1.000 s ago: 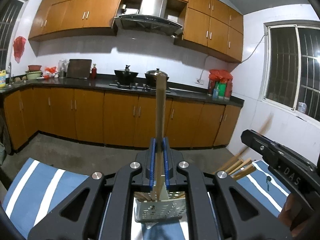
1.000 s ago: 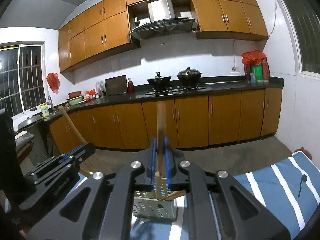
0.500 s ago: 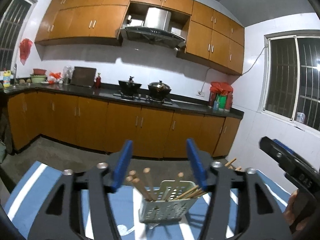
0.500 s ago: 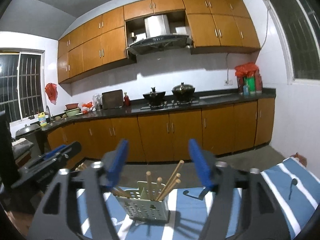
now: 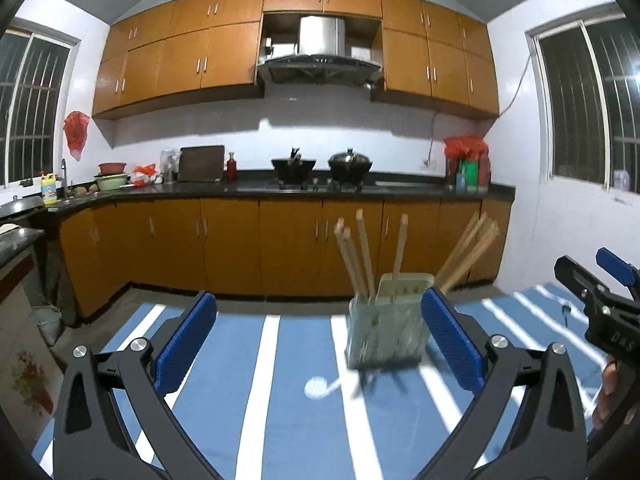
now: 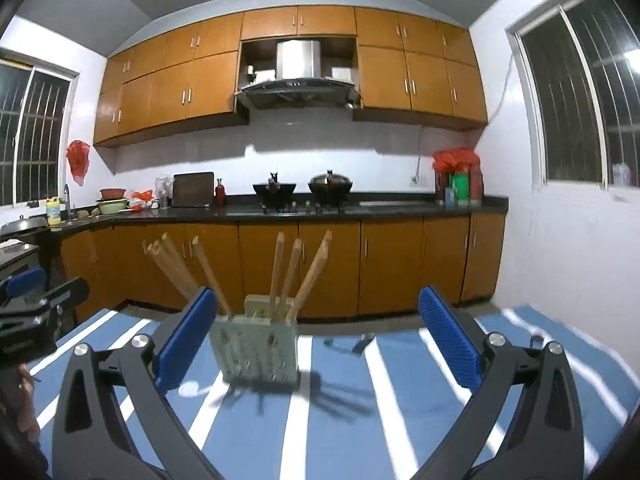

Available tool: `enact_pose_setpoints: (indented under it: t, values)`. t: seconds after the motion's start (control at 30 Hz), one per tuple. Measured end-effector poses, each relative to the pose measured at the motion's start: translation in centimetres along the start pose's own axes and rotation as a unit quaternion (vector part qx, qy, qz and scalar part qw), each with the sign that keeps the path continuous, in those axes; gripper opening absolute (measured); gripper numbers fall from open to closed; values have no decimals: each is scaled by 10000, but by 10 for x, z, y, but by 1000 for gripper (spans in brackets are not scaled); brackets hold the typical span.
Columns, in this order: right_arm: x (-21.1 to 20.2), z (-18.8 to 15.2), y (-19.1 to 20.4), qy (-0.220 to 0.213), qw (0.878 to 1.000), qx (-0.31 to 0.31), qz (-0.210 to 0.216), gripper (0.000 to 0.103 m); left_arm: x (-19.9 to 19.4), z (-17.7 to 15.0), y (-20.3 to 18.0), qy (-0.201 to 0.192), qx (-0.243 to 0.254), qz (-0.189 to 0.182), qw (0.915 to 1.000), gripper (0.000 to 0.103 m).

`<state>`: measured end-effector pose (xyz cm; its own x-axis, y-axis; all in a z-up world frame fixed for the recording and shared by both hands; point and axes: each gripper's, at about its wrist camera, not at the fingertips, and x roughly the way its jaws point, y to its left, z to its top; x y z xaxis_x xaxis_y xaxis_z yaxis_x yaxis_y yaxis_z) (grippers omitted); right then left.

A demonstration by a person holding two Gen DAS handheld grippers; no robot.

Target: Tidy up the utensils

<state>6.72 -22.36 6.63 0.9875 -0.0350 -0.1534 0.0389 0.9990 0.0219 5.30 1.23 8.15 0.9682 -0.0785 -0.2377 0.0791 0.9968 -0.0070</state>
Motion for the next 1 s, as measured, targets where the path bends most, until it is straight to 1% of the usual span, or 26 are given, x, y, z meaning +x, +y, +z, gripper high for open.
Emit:
enact_pose_setpoints:
  t: [0.07, 0.17, 0.3, 0.4, 0.53, 0.8, 1.0]
  values:
    - [-3, -14, 4, 232, 9996, -145, 7, 99, -4, -14, 0, 142, 7, 38, 9999, 101]
    - [-7, -33, 9, 477, 9983, -341, -44, 99, -8, -30, 2, 328, -71, -46, 9994, 101]
    - [-10, -50, 10, 777, 9966, -262, 65, 99, -9, -47, 0, 490, -105, -52, 9987, 101]
    - [-10, -60, 10, 909, 9955, -280, -8, 99, -10, -57, 0, 605, -101, 5, 9981, 101]
    - [-9, -67, 5, 1094, 9939, -149, -6, 99, -9, -69, 2, 791, -111, 66, 9968, 101]
    - [-4, -80, 5, 1366, 9906, -54, 10, 99, -10, -80, -5, 914, 74, 39, 9958, 101]
    - [0, -84, 3, 1479, 9890, 1, -15, 99, -8, -84, -6, 1015, 52, 10, 9948, 101]
